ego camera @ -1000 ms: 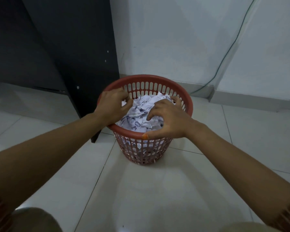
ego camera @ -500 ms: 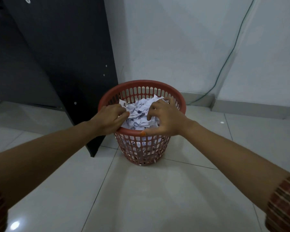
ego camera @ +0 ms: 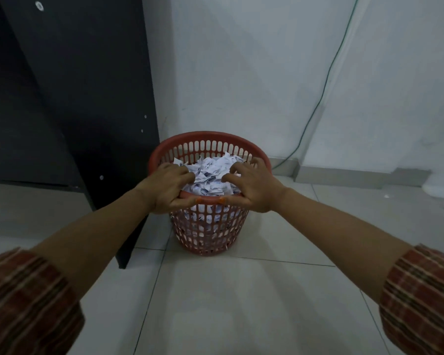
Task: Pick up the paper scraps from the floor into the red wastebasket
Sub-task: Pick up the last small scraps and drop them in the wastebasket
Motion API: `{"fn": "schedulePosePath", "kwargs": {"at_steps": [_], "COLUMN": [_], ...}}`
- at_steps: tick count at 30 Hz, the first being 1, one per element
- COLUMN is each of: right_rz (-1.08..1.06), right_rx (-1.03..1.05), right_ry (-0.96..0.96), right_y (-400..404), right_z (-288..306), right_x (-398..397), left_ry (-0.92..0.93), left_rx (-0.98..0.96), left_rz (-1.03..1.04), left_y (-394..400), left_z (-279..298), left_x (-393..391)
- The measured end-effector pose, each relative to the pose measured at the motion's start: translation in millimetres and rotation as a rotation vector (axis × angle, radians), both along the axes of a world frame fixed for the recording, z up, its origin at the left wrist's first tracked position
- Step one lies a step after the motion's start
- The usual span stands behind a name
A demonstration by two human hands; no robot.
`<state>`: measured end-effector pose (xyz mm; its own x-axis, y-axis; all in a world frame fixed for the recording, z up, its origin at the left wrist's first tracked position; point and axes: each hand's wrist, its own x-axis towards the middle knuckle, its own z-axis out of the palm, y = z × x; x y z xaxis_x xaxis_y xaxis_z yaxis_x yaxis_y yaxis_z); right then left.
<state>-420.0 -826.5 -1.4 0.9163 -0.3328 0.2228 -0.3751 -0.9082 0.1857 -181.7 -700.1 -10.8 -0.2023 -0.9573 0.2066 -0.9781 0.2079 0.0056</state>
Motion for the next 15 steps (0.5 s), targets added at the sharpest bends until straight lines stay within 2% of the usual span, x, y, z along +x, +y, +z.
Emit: {"fn": "schedulePosePath", "kwargs": {"at_steps": [5,8,12,15], "right_rz": [-0.149,-0.291,-0.412,-0.425], "right_rx": [-0.075,-0.046,-0.011,0.032], "right_ry": [-0.083,-0.171,-0.258,-0.315], "right_y": [-5.3,-2.0,7.8,15.9], "right_z": [-14.6,-24.2,-35.6,-37.7], "right_x": [5.4,7.9,13.3,16.3], "left_ry": [-0.010,0.011,0.012,0.046], "left_rx": [-0.029,-0.033,-0.056,-0.068], "left_rz": [0.130,0.211,0.235,0.216], "left_y": [-22.6,-29.5,-30.6,-26.8], "left_z": [-6.3,-10.2,-8.8,-10.7], "left_x": [11.5,6.8,2.0,0.6]}}
